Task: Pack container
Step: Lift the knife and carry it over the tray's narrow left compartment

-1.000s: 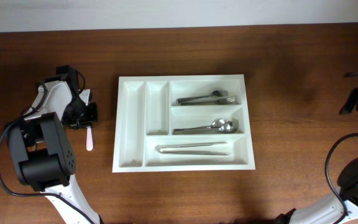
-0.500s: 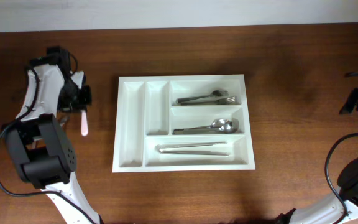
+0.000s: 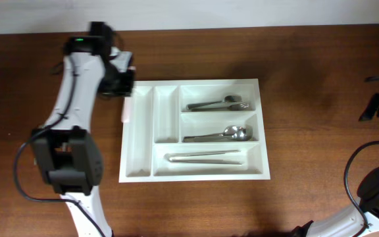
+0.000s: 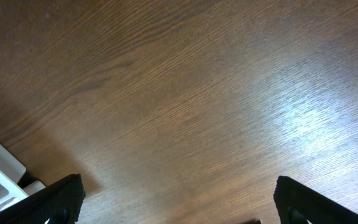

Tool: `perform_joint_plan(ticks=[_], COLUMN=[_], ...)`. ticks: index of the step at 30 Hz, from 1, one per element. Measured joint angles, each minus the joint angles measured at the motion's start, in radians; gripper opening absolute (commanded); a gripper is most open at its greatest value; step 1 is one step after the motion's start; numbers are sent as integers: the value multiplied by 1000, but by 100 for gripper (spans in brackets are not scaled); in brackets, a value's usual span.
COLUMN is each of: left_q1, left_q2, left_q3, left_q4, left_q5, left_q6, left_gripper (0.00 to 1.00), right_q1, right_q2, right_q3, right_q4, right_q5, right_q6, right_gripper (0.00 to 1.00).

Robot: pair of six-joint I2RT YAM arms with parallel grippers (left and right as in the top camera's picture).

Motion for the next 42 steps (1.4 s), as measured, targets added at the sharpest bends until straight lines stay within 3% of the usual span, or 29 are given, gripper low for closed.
perform_joint_plan(ticks=[7, 17, 33, 37, 42], left_q1=[-164, -301, -310, -310, -310], left_q2=[0, 0, 0, 0, 0], left_q3=[0, 0, 0, 0, 0], left_q4=[0, 25, 60, 51, 46], left_q5=[18, 18, -47, -79, -121], left_q6=[-101, -150, -328, -371, -398], left_gripper=[12, 13, 13, 19, 19], right_q1=[0, 0, 0, 0, 0], right_q2=[0, 0, 0, 0, 0], right_q3=[0, 0, 0, 0, 0], right_q4=[0, 0, 0, 0, 0], right_q5=[0, 0, 0, 0, 0], right_q6=[0, 1, 0, 0, 0], right_gripper=[99, 99, 99, 99, 99])
